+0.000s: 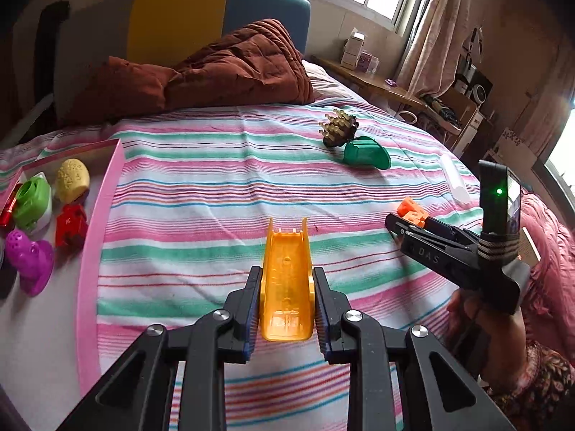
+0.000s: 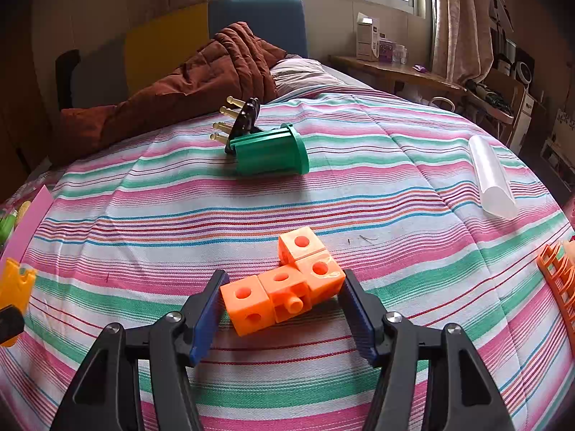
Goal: Organize rigid objects
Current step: 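Carry the orange scoop into the tray and open the left gripper while the right holds the cubes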
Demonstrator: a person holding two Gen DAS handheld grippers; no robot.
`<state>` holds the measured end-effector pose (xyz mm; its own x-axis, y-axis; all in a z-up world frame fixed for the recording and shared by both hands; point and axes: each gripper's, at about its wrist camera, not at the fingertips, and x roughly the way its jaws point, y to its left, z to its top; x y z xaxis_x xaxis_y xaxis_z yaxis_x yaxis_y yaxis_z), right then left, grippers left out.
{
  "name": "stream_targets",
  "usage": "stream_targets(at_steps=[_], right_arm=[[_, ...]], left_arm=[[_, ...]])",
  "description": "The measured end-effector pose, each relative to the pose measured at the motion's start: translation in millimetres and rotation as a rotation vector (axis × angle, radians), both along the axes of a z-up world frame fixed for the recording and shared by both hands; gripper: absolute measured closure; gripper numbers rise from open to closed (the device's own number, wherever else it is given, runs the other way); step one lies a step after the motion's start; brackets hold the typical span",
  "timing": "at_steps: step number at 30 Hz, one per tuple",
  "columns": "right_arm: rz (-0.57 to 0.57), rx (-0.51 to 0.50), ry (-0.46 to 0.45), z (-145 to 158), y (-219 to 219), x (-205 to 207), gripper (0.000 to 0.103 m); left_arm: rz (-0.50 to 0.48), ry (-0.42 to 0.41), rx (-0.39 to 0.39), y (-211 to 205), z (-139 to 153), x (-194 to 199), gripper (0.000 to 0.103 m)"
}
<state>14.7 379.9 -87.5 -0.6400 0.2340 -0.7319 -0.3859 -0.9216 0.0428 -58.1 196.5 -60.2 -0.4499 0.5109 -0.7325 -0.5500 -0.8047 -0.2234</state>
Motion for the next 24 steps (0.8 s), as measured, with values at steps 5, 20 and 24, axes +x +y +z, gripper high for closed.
stream_targets(at_steps=[5,20,24], right_arm=[[-0.003,0.005,-0.005,-0.3,-1.1,-1.0,0.040],[-0.006,0.022,-0.014,-0.2,-2.7,-1.4,0.040],[-0.006,0.027,-0.017,-0.2,-2.9,-2.0,0.040]], left_arm=[[0.043,0.000,0.022,-39.9,10.0,10.8,0.076],[0.357,0.022,-0.006,-190.3,8.3,-7.1,0.076],[0.400,-0.011,-0.028,-212.6,-2.6,-17.2,0.076]])
